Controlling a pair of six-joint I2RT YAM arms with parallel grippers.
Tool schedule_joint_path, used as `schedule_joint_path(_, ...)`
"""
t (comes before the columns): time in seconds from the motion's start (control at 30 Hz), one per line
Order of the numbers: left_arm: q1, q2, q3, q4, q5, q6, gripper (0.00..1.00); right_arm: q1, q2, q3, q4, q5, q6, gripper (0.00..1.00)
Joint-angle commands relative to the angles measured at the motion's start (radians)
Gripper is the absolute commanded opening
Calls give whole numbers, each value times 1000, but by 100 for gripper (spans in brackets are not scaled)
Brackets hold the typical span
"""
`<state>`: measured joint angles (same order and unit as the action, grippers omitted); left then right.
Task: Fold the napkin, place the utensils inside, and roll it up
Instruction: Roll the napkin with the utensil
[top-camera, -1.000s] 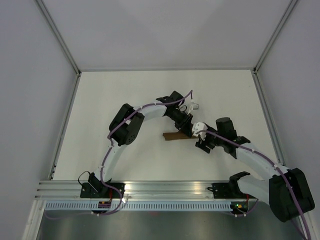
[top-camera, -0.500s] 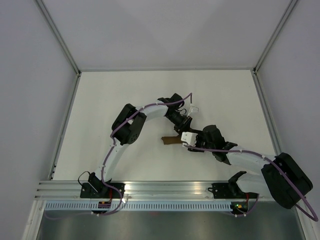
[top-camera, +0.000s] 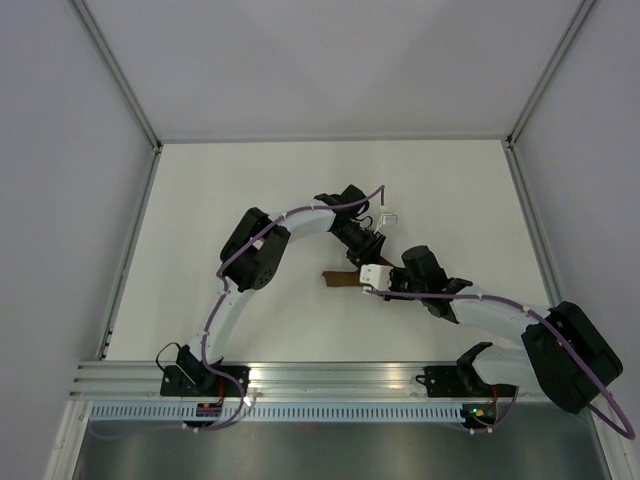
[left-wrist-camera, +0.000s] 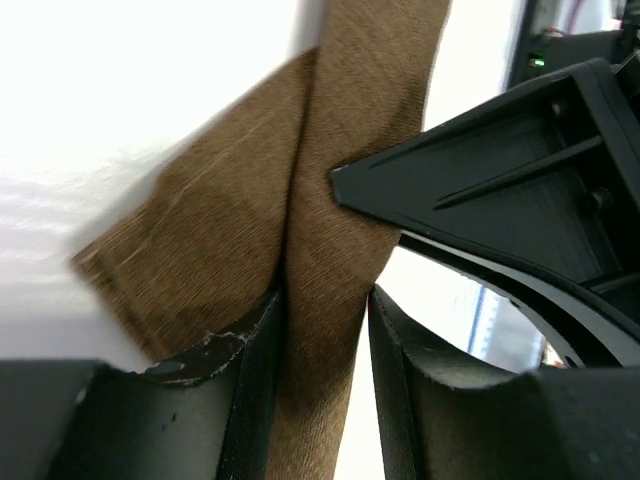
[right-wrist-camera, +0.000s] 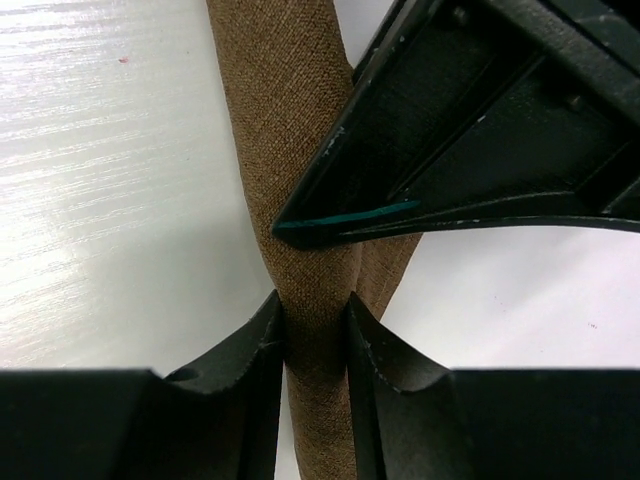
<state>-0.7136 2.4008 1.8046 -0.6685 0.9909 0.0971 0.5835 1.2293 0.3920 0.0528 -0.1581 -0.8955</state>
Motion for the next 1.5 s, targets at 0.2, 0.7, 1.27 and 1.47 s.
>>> schedule_joint_path(0.2, 71, -233, -112, 238, -316, -79, 45, 2, 88, 134, -260, -64, -14, 31)
schedule_joint_path(0.7, 118, -805, -856, 976, -799, -338, 44, -191, 488, 649, -820, -328, -186, 30)
schedule_joint_path(1.27, -352, -769, -1101, 1299, -1224, 278, 53, -248, 1001, 1114, -1229, -420, -272, 31)
schedule_joint_path(1.47, -411, -600, -1024, 1330, -1239, 472, 53, -257, 1065, 1183, -1265, -429, -258, 31)
